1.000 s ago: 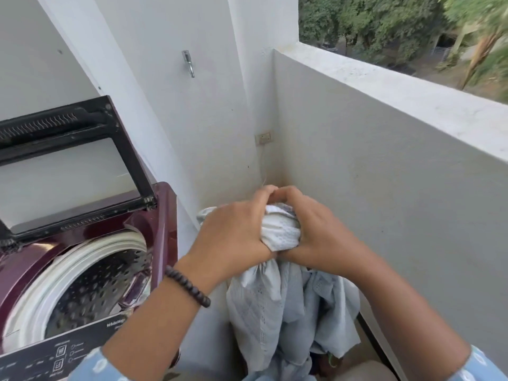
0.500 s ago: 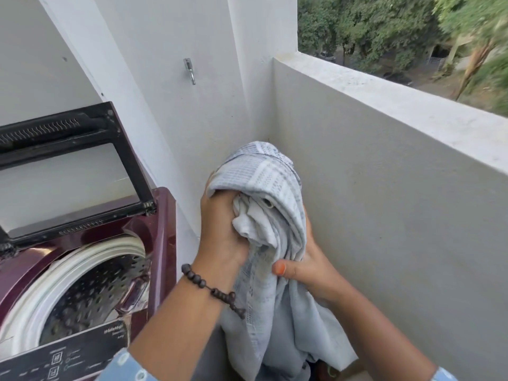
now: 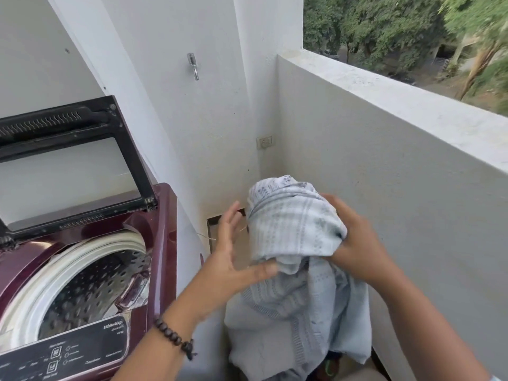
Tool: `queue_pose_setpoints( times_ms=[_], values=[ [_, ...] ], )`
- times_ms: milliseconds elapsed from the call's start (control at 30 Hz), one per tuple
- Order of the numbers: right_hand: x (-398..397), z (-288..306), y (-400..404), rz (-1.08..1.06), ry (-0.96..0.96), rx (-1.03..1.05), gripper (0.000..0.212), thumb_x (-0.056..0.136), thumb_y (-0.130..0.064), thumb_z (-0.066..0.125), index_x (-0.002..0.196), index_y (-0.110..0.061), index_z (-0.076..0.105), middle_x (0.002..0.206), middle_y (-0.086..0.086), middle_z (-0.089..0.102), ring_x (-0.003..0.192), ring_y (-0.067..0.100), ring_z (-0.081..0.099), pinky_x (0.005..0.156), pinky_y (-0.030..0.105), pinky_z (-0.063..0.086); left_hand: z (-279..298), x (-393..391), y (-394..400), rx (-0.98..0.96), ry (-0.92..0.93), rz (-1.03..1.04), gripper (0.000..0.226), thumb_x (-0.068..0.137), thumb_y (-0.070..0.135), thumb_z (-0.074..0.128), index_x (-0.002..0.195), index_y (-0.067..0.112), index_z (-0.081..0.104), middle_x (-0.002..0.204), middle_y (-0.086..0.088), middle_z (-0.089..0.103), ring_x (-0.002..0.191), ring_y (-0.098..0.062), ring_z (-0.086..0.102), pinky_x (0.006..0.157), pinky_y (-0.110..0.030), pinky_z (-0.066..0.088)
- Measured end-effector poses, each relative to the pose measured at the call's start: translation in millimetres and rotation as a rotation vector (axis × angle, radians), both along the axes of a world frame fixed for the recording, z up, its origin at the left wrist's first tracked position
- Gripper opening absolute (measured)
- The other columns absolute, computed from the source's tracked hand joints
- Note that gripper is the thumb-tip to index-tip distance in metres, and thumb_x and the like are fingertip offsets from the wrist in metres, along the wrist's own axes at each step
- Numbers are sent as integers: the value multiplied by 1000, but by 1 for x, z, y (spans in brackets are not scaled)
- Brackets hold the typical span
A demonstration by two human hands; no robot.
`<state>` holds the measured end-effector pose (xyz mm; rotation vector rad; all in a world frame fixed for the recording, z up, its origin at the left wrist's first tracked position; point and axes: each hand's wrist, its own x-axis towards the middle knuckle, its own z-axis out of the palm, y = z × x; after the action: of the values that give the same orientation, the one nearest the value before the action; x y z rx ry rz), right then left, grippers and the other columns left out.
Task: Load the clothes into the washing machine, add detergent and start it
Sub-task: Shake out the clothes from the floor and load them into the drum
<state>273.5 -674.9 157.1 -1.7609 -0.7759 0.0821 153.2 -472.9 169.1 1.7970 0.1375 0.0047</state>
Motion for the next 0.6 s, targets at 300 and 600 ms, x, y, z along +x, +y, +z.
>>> queue_pose_setpoints(
  times_ms=[300, 600],
  values=[
    [-11, 27, 27, 134, -472, -448, 62, 69, -33, 76, 125, -42, 49, 94, -11, 55, 81, 9, 56, 67, 28, 49, 58, 26, -18, 1066, 2, -275, 144, 57, 61, 83, 138, 50, -35, 151, 6, 37, 142, -18, 29, 117, -50, 22],
    [6, 19, 5, 259, 31, -248, 107, 66, -29, 83, 147, -48, 15, 147, -19, 36, 135, 5, 40, 109, 37, 41, 41, 38, -15, 432, -233, 9, 87, 51, 32, 87, 126, 41, 43, 101, 14, 70, 87, -8, 70, 80, -42, 58]
  ],
)
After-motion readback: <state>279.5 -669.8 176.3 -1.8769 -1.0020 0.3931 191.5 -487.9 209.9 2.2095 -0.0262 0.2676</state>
